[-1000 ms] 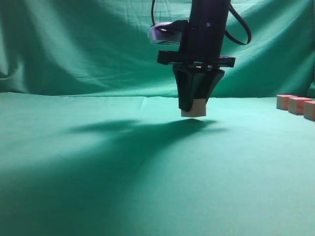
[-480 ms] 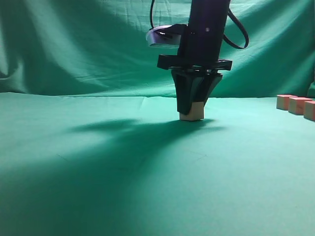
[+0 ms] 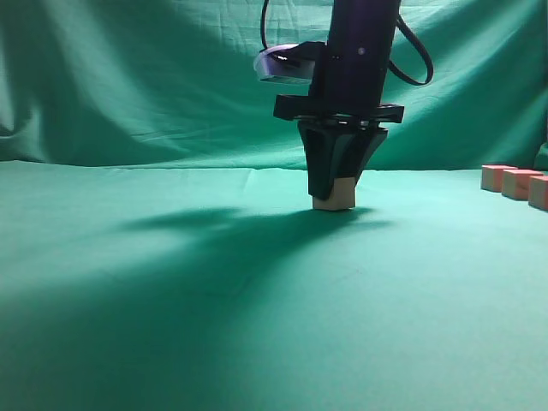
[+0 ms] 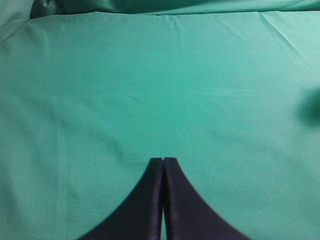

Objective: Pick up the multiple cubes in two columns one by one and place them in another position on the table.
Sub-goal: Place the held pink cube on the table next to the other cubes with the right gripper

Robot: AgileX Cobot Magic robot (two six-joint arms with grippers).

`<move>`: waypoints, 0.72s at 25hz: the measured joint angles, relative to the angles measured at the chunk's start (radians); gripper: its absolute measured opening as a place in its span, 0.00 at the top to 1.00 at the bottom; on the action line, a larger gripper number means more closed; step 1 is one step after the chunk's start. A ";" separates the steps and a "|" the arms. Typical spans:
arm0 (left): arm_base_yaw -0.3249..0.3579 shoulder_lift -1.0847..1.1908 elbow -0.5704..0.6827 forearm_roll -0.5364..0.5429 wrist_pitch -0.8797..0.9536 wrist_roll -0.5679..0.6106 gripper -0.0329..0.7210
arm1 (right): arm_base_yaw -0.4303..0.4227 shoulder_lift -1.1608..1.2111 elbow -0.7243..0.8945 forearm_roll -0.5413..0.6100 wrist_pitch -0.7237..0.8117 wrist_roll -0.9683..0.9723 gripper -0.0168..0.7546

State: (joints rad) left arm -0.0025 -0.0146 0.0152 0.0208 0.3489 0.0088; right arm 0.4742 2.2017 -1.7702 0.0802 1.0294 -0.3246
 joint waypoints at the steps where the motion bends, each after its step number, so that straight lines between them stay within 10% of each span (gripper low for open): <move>1: 0.000 0.000 0.000 0.000 0.000 0.000 0.96 | 0.000 0.000 0.000 0.000 0.000 0.000 0.65; 5: 0.000 0.000 0.000 0.000 0.000 0.000 0.96 | 0.000 0.000 0.000 0.000 0.005 0.004 0.65; 13: 0.000 0.000 0.000 0.000 0.000 0.000 0.96 | 0.000 0.000 0.000 -0.003 0.019 0.012 0.23; 18: 0.000 0.000 0.000 0.000 0.000 0.000 0.96 | 0.000 -0.034 0.000 -0.027 0.024 0.018 0.21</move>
State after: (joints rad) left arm -0.0025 -0.0146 0.0152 0.0208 0.3489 0.0088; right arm 0.4742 2.1672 -1.7702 0.0528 1.0534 -0.3063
